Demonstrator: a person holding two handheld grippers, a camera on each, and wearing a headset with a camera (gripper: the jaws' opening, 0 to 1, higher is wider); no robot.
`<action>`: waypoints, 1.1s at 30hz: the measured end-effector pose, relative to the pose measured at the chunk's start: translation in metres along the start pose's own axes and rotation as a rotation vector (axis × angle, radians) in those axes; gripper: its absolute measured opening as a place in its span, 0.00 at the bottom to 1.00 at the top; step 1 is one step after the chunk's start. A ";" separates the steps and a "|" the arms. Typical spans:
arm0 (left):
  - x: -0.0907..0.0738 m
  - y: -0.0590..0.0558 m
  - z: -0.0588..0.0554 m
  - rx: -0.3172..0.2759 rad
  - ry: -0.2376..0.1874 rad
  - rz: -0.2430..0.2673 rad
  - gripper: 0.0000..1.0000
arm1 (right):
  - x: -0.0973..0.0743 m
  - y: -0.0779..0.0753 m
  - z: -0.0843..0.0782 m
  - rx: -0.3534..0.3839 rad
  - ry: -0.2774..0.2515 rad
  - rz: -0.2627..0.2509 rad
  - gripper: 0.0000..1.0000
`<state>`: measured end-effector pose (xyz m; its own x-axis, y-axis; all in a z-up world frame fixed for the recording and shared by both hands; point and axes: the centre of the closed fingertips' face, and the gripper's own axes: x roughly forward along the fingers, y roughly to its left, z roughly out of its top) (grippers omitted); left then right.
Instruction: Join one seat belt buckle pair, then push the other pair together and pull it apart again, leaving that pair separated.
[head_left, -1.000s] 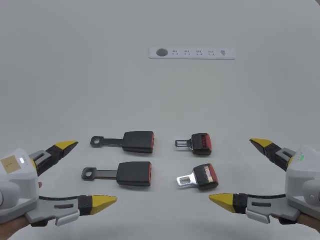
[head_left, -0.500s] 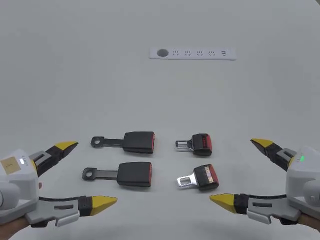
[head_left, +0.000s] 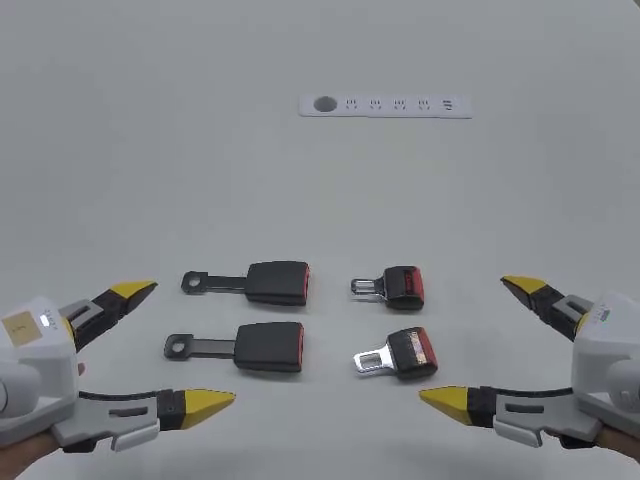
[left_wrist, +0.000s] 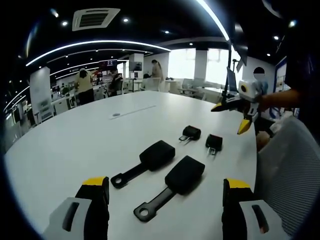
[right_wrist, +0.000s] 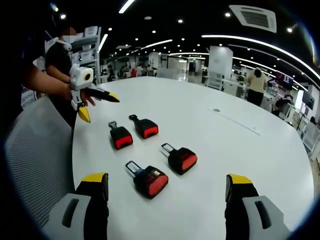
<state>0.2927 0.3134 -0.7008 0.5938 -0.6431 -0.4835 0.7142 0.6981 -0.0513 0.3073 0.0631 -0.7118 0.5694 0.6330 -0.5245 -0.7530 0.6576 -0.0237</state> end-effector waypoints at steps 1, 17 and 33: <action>0.000 0.000 0.000 0.000 0.000 0.000 0.96 | 0.000 0.000 0.000 -0.002 0.001 -0.001 0.99; 0.001 0.000 0.000 0.002 0.000 -0.002 0.96 | 0.000 -0.002 -0.001 -0.007 0.001 0.000 0.99; 0.003 0.000 0.003 0.012 0.005 -0.008 0.95 | -0.001 -0.004 -0.001 -0.028 0.017 0.004 0.99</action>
<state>0.2951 0.3108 -0.6997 0.5861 -0.6474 -0.4872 0.7238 0.6886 -0.0445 0.3094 0.0588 -0.7119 0.5612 0.6281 -0.5390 -0.7641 0.6435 -0.0457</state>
